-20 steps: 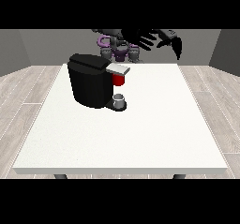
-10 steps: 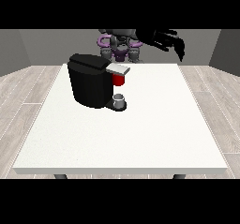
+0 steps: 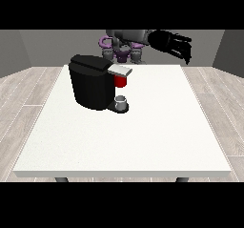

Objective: Insert the coffee pod into the coffee machine and close the lid

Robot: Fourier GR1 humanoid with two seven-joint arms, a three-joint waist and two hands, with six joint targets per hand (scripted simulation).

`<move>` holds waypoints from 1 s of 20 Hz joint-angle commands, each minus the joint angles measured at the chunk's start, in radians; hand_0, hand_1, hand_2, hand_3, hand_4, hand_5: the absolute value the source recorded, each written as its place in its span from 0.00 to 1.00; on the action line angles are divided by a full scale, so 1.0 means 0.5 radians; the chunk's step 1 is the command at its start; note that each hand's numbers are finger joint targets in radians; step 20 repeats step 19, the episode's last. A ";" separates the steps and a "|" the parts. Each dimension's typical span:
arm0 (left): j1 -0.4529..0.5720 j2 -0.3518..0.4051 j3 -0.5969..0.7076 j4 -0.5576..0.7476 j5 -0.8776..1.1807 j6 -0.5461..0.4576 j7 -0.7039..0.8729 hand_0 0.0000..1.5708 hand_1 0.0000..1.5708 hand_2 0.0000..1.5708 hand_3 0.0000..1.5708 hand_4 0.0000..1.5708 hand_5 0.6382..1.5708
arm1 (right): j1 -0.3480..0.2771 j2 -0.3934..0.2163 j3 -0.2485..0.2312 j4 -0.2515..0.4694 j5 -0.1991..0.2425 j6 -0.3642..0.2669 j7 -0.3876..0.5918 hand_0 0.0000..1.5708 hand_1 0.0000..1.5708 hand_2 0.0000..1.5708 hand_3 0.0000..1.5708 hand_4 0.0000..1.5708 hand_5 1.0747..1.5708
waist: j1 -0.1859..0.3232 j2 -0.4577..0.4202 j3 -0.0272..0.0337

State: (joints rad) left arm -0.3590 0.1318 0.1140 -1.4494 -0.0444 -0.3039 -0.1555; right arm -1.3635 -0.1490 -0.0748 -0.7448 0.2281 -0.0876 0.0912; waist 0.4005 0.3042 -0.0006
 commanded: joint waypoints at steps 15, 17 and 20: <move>0.111 0.005 0.016 0.010 0.072 -0.033 0.127 0.00 0.00 0.00 0.00 0.16 1.00 | 0.211 0.277 0.021 -0.012 -0.099 0.094 -0.393 0.00 0.00 0.00 0.00 0.14 1.00 | -0.176 -0.234 0.001; 0.145 -0.049 -0.030 0.117 -0.001 0.017 0.079 0.00 0.00 0.00 0.00 0.17 1.00 | 0.435 0.293 0.189 -0.070 -0.238 0.006 -0.459 0.00 0.00 0.00 0.00 0.12 1.00 | -0.174 -0.326 0.001; 0.142 0.026 0.069 0.166 0.039 0.015 0.119 0.00 0.00 0.00 0.00 0.17 1.00 | 0.540 0.295 0.220 -0.118 -0.293 0.125 -0.518 0.00 0.00 0.00 0.00 0.17 1.00 | -0.282 -0.378 0.001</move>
